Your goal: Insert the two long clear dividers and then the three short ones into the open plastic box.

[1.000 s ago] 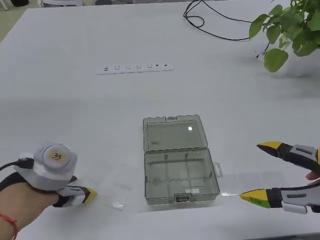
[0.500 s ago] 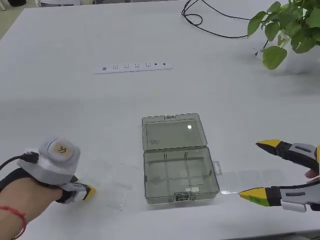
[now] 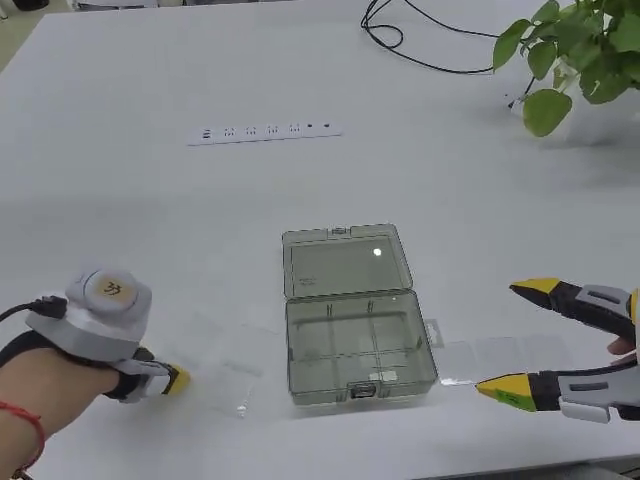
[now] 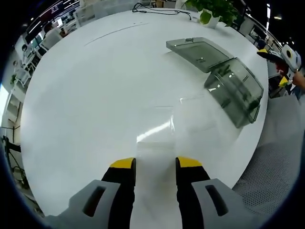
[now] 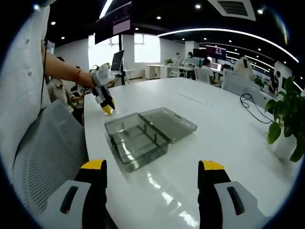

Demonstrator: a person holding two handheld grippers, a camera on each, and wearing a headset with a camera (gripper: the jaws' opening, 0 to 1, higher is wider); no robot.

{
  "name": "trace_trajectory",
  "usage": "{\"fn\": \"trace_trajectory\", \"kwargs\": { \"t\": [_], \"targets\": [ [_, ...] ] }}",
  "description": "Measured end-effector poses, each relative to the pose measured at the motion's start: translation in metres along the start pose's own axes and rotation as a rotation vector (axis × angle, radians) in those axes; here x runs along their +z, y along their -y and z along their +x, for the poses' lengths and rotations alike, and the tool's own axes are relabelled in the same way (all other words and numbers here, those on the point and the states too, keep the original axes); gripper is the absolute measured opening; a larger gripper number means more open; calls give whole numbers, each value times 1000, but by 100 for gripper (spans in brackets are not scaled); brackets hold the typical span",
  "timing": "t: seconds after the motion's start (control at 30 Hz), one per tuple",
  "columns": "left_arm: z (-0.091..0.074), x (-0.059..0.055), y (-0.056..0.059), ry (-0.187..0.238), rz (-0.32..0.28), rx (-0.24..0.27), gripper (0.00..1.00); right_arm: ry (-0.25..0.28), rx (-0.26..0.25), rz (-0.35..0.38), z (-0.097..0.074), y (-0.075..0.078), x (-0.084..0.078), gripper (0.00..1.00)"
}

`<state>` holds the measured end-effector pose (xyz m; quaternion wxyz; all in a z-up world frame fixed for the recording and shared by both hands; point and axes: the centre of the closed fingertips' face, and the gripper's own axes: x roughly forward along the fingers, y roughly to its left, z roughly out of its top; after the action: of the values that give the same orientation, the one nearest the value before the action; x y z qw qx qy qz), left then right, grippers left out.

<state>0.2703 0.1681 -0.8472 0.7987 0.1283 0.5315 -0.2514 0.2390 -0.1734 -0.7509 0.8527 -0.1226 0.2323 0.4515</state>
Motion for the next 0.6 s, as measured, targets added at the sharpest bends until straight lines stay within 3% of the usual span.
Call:
{"fn": "trace_trajectory", "kwargs": {
  "t": [0.6],
  "targets": [
    [-7,-1,6,59,-93,-48,31,0,8,-11,3,-2,4,78]
  ]
}}
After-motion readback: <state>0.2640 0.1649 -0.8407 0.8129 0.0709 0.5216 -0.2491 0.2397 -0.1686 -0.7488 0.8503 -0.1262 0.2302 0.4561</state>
